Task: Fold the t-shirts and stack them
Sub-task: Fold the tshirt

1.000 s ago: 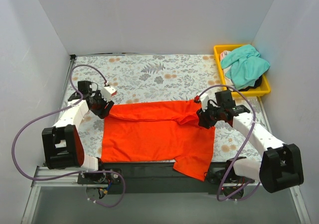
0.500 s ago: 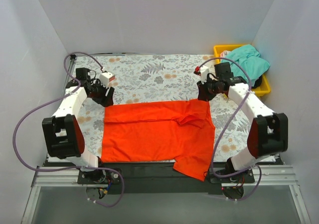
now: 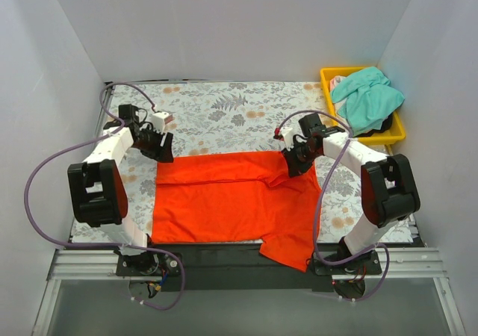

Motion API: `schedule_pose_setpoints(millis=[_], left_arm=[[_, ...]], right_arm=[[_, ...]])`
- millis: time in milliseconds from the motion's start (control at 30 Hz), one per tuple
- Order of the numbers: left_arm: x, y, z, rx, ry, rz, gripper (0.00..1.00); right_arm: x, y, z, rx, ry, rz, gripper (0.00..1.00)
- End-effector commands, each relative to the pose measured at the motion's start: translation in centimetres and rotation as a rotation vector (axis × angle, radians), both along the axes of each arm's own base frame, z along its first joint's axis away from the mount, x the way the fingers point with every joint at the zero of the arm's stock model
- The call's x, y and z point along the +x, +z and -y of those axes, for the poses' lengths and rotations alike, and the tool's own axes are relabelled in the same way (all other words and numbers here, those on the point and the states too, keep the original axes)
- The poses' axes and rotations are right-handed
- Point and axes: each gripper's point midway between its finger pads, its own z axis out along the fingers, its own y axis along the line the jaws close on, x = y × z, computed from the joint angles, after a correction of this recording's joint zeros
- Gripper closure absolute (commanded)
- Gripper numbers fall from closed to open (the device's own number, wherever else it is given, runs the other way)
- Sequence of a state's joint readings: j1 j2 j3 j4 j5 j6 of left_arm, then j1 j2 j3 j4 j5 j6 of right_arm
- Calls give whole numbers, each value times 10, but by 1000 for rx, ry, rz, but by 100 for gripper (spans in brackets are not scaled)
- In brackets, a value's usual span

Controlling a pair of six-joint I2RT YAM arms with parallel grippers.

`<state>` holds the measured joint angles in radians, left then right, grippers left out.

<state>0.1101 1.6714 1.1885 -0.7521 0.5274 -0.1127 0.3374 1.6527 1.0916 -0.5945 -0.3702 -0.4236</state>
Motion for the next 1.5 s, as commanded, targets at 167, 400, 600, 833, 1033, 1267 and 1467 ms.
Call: schedule_pose_setpoints(millis=[167,400,600,833,1033,1267,1467], left_arm=[[-9,14,1,-1,-10,48,42],[-9,13,-1,16,-15,57,42],[-7,15,0,9,-15,55,42],[-14,15,5,-25,-17,18,42],[-17,10,7,-39,-12,-17,42],[-13,9,8,-51,0,-35,42],[-15,9,8,-51,-5,-39,43]], right_arm=[[-17,-4,-5,-3,37,-57,87],[-62,2,-20,35,179,-166,86],[-107,4,-42,60,344,-285,87],[-65,63,-52,215,293,-176,87],[5,88,-27,182,95,-46,83],[10,21,-13,-99,70,-68,86],[-35,-14,-10,-188,149,-164,88]])
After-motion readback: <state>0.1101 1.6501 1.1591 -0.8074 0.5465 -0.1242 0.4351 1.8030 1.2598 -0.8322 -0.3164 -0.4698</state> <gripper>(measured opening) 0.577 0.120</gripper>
